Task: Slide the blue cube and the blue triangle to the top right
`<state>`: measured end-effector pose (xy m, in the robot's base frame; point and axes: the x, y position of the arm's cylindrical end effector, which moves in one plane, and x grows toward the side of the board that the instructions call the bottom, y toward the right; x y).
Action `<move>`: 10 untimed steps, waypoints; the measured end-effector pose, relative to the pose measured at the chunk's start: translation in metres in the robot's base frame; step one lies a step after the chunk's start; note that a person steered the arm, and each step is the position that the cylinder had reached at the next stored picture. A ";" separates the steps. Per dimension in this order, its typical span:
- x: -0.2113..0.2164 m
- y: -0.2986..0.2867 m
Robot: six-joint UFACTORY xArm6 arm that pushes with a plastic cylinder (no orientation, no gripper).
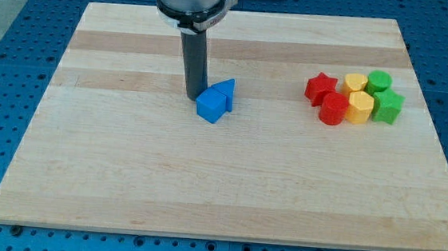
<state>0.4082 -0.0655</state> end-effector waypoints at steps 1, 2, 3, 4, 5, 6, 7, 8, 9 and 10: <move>0.015 -0.023; 0.054 -0.040; 0.063 -0.033; 0.054 -0.007; 0.048 0.012; 0.037 0.017; 0.022 0.018; 0.015 0.025; 0.013 0.044; 0.001 0.054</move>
<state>0.4093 -0.0110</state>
